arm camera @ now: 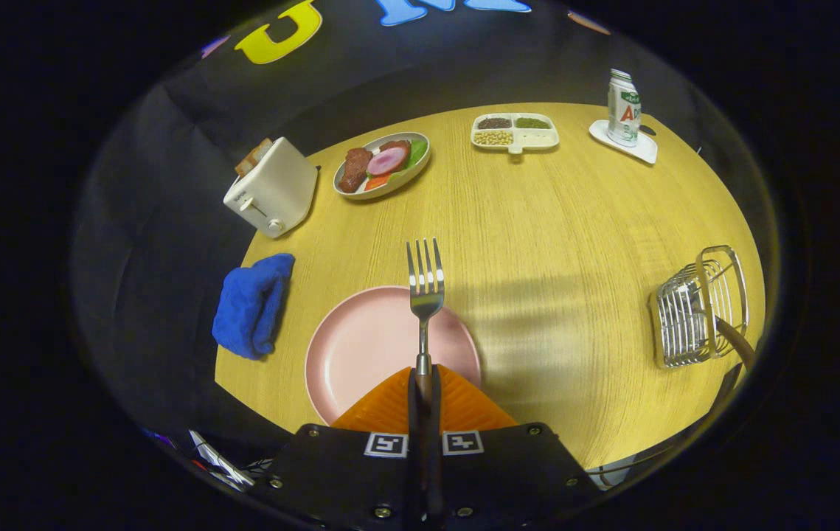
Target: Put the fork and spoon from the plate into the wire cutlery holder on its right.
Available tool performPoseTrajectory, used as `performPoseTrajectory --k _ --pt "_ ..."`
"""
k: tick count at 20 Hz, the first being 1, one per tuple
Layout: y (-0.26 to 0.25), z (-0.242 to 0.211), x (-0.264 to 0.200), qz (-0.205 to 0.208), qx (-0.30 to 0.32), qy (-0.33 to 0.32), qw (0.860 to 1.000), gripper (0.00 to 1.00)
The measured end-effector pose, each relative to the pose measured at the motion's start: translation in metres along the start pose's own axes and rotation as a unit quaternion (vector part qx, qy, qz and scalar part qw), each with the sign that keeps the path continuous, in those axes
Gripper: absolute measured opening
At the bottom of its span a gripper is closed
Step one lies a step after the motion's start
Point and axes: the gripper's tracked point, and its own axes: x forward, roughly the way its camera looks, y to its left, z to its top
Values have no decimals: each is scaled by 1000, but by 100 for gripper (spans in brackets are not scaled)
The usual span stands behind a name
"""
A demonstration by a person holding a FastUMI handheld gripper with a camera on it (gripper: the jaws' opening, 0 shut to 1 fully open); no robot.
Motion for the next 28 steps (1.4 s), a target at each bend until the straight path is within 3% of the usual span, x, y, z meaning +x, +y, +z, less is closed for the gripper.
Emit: performPoseTrajectory --k 18,28 --pt "-168 28 -115 -105 107 -90 985 3" --pt "-198 1 -134 -115 133 -62 982 3"
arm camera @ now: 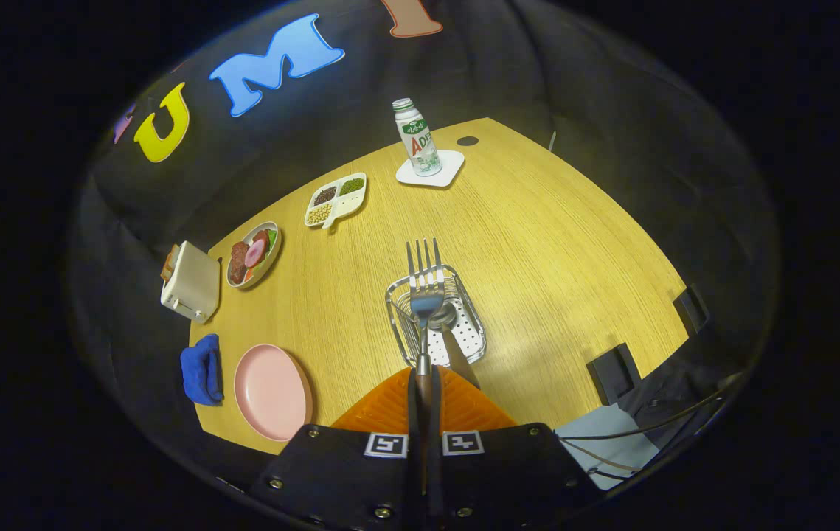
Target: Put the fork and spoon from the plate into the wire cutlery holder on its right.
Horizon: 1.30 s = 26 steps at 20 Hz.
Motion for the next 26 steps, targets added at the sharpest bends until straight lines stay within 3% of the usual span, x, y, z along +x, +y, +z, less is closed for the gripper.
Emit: performPoseTrajectory --k 8,17,26 --pt "-8 -22 6 -3 -5 59 998 3" --pt "0 -30 24 -4 -26 163 986 3" --pt "6 -6 25 -3 -30 154 988 11"
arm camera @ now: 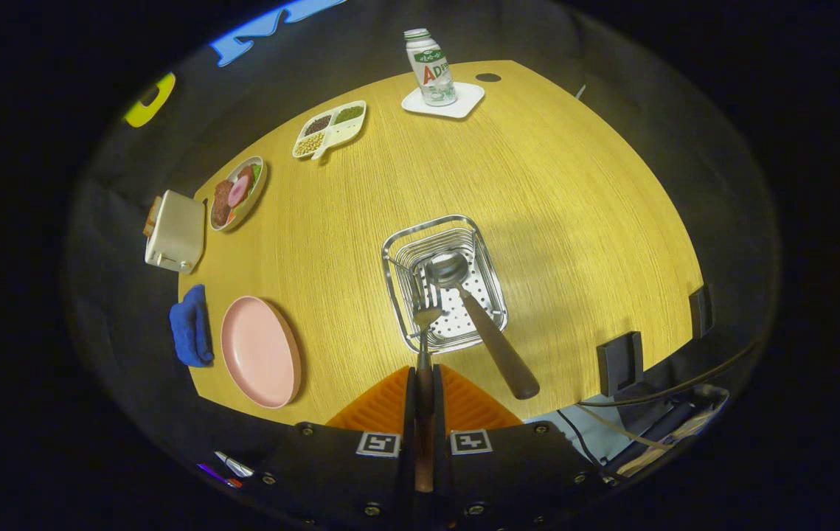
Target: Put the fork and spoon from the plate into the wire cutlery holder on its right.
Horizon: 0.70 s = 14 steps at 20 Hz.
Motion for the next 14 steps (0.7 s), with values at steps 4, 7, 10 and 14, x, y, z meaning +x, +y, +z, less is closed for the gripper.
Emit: performPoseTrajectory --k 4,7,10,14 --pt "-3 10 -10 -5 -3 -22 1000 11" --pt "0 14 -19 -1 3 -39 999 12" --pt "-2 19 -30 1 4 -66 998 18" --pt "-1 34 -45 6 10 -104 994 18"
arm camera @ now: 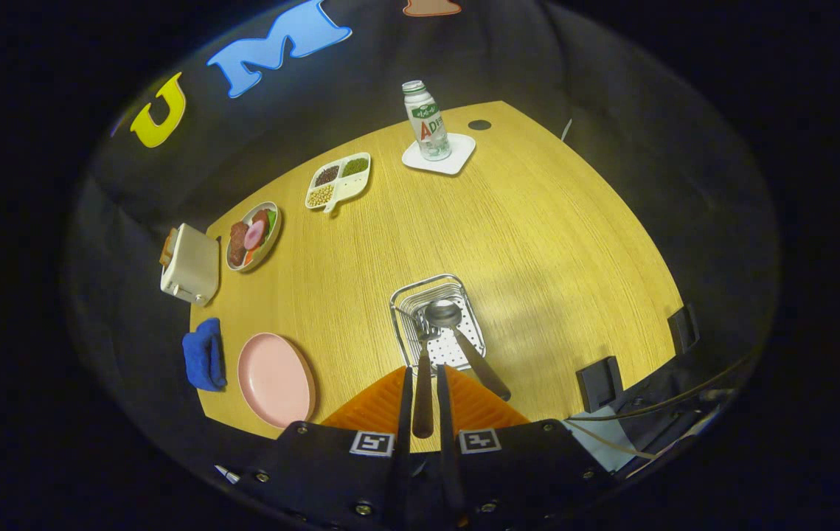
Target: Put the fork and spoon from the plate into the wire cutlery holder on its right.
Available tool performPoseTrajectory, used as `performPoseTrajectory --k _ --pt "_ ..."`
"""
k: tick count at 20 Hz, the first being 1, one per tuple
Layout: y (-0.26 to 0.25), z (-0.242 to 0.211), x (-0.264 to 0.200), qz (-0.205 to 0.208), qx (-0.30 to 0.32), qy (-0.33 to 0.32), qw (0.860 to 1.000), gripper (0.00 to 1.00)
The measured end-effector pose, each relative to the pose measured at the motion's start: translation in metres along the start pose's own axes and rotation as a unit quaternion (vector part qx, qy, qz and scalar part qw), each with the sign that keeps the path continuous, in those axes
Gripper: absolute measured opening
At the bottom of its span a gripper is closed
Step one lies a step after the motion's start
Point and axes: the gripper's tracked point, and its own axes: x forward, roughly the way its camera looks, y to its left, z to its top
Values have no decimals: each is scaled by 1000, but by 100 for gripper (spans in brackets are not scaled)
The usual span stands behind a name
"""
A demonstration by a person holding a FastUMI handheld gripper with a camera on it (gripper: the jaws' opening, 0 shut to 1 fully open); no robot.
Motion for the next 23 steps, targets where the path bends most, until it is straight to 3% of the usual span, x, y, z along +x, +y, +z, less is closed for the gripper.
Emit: performPoseTrajectory --k 6,9,16,20,23 --pt "12 30 -19 13 1 -97 995 18" --pt "17 55 -45 4 -24 -191 981 18" --pt "43 116 -142 -28 -82 -389 917 22" --pt "55 139 -201 -47 -104 -480 870 22" --pt "58 141 -226 -52 -101 -511 852 22"
